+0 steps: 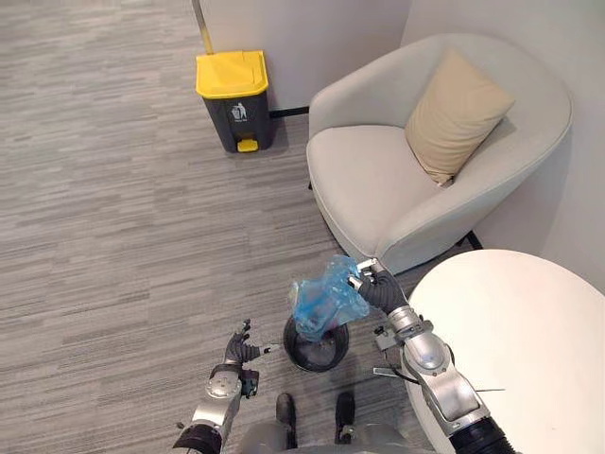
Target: Gather rubbish on tea table into small bin, then transfer packed bag to large trash can.
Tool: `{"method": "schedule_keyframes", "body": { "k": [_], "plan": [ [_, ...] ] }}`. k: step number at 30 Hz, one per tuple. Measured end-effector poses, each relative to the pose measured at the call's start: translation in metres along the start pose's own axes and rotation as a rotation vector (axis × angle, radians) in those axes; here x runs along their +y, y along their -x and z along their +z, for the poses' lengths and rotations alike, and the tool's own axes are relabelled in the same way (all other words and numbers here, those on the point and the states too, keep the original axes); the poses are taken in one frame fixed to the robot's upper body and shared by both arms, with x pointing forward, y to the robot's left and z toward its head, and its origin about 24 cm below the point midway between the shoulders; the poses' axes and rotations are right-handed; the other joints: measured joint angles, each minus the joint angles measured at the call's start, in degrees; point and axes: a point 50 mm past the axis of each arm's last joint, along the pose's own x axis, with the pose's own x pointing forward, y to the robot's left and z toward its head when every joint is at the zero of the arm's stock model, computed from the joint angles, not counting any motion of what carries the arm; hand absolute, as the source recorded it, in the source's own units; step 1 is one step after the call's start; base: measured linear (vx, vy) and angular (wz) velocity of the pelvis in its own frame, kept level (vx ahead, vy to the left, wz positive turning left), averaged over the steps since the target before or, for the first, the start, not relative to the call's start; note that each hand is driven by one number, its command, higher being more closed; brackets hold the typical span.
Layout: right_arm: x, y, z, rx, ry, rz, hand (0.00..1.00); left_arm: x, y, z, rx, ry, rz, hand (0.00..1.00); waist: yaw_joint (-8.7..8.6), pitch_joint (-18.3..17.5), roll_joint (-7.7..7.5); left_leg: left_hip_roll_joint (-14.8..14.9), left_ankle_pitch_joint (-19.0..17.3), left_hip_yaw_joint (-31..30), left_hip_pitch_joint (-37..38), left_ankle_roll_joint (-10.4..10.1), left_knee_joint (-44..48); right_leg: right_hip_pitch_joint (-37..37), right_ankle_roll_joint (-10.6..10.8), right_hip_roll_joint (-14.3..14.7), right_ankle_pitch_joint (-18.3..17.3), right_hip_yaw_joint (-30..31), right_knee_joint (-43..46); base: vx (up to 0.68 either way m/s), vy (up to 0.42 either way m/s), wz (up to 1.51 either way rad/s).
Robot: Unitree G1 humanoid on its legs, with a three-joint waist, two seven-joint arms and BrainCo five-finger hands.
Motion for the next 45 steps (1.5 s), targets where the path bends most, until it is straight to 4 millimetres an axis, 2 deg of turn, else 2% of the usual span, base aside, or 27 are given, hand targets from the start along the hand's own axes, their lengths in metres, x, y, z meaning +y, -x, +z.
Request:
{"method": "schedule_keyframes", "body": {
  "k": [2, 3, 5, 8, 13, 21, 26, 33, 36, 45],
  "plan": [
    [-0.002, 0.001, -0.001, 0.005, -0.013, 0.017, 1.0, 0.005, 0.007, 0.016, -0.098, -0.018, -0.001, 0.0, 0.17, 0.0, -0.02, -0.1, 0.1, 0.1, 0.6, 0.0, -1.2, 0.1, 0.0, 0.0, 0.1, 0.4, -0.4, -0.06, 0.028, -0.1],
    [-0.006, 0.003, -0.002, 0.011, -0.016, 0.015, 1.0, 0.013, 0.022, 0.029, -0.204, -0.016, 0.001, 0.0, 0.12, 0.0, -0.08, -0.2, 0.3, 0.0, 1.0, -0.1, -1.8, 0.2, 0.1, 0.1, 0.1, 0.6, -0.4, -0.06, 0.031, -0.1],
    [-0.016, 0.005, -0.003, 0.019, -0.016, -0.001, 1.0, 0.021, 0.036, 0.044, -0.315, -0.056, -0.009, 0.0, 0.3, -0.6, 0.11, -0.3, 0.3, 0.0, 1.0, -0.3, -2.1, 0.2, 0.2, 0.1, 0.3, 0.7, -0.8, -0.03, 0.031, -0.02],
    [-0.025, 0.007, -0.003, 0.017, -0.011, -0.004, 1.0, 0.018, 0.041, 0.04, -0.315, -0.085, -0.03, 0.0, 0.56, -2.2, 0.71, -0.5, 0.7, -0.4, 2.0, -0.2, -2.8, 1.3, -0.1, 0.1, 0.6, 0.5, -1.6, 0.01, 0.035, 0.06],
    [-0.027, 0.008, -0.002, 0.012, -0.008, 0.01, 1.0, 0.003, 0.046, 0.057, -0.413, -0.148, -0.085, 0.0, 0.22, -2.9, 0.37, -0.5, 1.1, -1.0, 2.9, 0.3, -3.6, 2.4, -0.3, 0.2, 0.7, 0.3, -2.4, 0.01, 0.011, 0.03],
    [-0.028, 0.006, 0.0, 0.005, 0.003, 0.037, 1.0, -0.005, 0.044, 0.078, -0.501, -0.205, -0.133, 0.0, 0.21, -3.3, 0.24, -0.7, 1.3, -1.5, 4.3, 0.5, -4.2, 3.7, -0.3, 0.2, 0.8, 0.6, -2.8, 0.0, 0.021, -0.02],
    [-0.016, -0.002, 0.007, -0.023, -0.01, 0.115, 1.0, -0.013, 0.044, 0.086, -0.546, -0.281, -0.196, 0.0, 0.08, -4.1, -0.12, -0.8, 1.3, -1.3, 4.4, 0.5, -4.2, 4.2, -0.3, 0.3, 1.8, 0.9, -4.3, -0.01, 0.015, -0.01],
    [-0.012, -0.011, 0.019, -0.075, -0.027, 0.165, 1.0, -0.023, 0.042, 0.101, -0.606, -0.345, -0.227, 0.0, 0.03, -4.2, -0.29, -0.9, 1.3, -1.3, 4.4, 0.5, -4.4, 4.3, -0.3, 0.3, 2.1, 1.1, -4.7, -0.01, 0.007, -0.01],
    [-0.004, -0.013, 0.03, -0.122, -0.037, 0.223, 1.0, -0.029, 0.042, 0.106, -0.634, -0.388, -0.252, 0.0, -0.04, -4.2, -0.36, -0.9, 1.3, -1.2, 4.4, 0.5, -4.5, 4.3, -0.3, 0.3, 2.1, 1.1, -4.8, 0.0, 0.0, 0.0],
    [0.011, -0.018, 0.043, -0.182, -0.094, 0.289, 1.0, -0.039, 0.042, 0.11, -0.668, -0.475, -0.264, 0.0, -0.24, -4.7, -1.0, -1.0, 1.4, -1.1, 4.9, 0.5, -5.2, 4.5, -0.3, 0.3, 2.1, 1.4, -5.1, 0.0, 0.002, 0.0]
  ]
}}
